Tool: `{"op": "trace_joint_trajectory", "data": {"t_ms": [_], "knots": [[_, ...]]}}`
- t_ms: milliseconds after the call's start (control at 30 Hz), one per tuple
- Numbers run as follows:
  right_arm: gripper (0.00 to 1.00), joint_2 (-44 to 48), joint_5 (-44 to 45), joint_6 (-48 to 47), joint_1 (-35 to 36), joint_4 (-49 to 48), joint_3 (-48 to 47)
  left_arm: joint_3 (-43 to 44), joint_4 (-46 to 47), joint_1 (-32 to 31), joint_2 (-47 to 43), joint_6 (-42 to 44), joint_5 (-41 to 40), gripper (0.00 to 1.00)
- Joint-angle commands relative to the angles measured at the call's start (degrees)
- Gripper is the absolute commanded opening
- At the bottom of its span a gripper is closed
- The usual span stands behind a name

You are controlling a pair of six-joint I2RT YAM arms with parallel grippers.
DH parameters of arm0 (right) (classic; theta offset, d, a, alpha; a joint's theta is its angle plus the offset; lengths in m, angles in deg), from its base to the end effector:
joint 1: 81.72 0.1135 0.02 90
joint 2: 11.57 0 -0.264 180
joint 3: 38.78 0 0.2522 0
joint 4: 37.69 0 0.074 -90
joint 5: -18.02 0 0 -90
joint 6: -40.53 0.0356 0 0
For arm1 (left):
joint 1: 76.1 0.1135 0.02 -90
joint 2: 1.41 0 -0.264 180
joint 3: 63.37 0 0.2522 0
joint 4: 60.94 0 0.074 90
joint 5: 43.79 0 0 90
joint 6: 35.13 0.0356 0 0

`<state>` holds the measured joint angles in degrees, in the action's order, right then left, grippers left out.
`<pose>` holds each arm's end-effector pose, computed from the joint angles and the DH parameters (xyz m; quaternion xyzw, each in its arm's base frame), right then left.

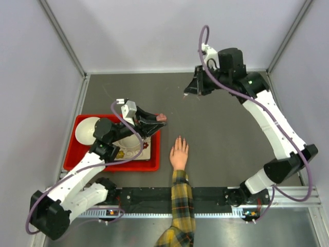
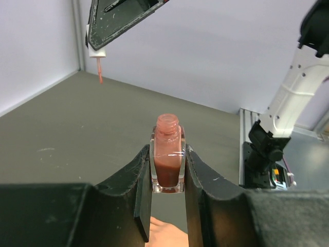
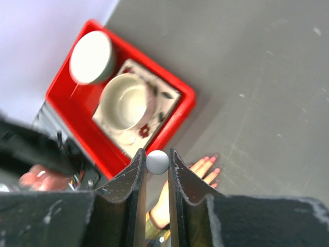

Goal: Paint the nails

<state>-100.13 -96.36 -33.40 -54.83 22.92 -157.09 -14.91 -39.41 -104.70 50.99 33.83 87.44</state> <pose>0.2820 0.1595 0.4480 -0.1839 0.8365 0.3475 0.3816 0.1701 -0.1195 0.3358 0.3199 0.5329 -0.5058 0.5982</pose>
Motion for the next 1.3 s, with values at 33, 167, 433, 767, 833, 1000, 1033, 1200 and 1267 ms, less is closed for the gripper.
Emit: {"op": "trace_joint_trajectory", "data": {"t_ms": [33,167,433,767,833,1000,1033,1200,1267], "knots": [[0.0,4.09,3.28,-6.76,11.06,1.93,-3.9,-0.33,-1.27,-0.05,-4.67,3.46,6.58,0.0],[0.0,3.92,7.85,-8.42,16.34,4.29,-7.67,-1.83,-4.07,-0.05,-6.43,5.65,7.72,0.0],[0.0,3.3,9.62,-10.01,21.53,6.94,-13.66,-3.06,-6.55,-0.05,-7.49,8.2,7.37,0.0],[0.0,-0.21,10.76,-12.82,27.95,7.55,-13.83,-2.27,-7.51,-0.05,-5.56,8.64,6.41,0.0],[0.0,-0.3,10.5,-12.65,28.3,7.64,-13.66,-2.35,-7.78,-0.05,-5.64,8.82,6.14,0.0],[0.0,-0.48,10.76,-12.91,28.65,7.47,-11.64,-2.44,-7.78,-0.05,-6.0,9.17,5.44,0.0],[0.0,-0.48,11.11,-12.91,28.74,7.47,-11.55,-2.53,-7.87,-0.05,-6.08,9.09,5.44,0.0],[0.0,-0.48,10.93,-12.91,28.91,7.38,-10.94,-2.79,-7.95,0.04,-6.96,9.35,4.74,0.0],[0.0,-0.57,10.93,-12.74,28.92,7.38,-10.59,-2.88,-7.87,-0.05,-7.31,9.43,4.65,0.0]]}}
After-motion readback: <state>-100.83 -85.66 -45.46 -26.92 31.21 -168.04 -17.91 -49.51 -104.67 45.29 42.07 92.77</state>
